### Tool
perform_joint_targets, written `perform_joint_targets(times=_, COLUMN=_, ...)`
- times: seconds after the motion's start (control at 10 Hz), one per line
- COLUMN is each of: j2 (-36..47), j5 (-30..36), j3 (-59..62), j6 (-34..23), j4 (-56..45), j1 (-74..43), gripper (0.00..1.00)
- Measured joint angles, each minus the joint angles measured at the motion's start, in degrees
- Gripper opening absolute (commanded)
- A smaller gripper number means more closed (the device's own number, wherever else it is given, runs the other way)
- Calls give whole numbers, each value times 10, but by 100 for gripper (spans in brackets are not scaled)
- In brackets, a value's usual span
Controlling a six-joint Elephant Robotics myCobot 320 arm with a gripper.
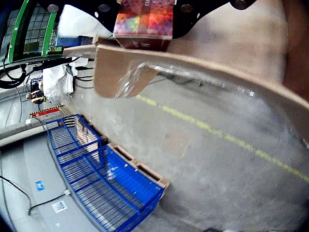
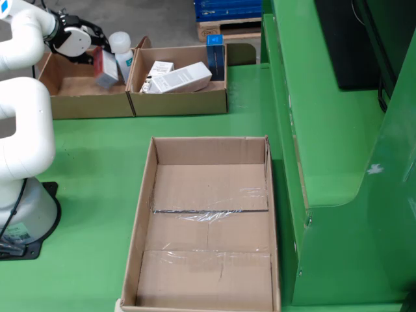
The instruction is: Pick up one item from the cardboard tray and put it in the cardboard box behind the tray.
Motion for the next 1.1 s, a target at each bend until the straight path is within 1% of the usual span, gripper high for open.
perform_joint_targets(times=0.5, j2=0, j5=-10, j3=-1, j6=-11, j4=130, j1=-2, gripper=0)
perform_joint_targets(times=0.6, j2=0, j5=-12, j3=3, j6=-11, j4=172, j1=0, gripper=0)
perform_joint_targets(times=1.1, j2=0, j5=-12, j3=2, j6=-11, j4=177, j1=0, gripper=50)
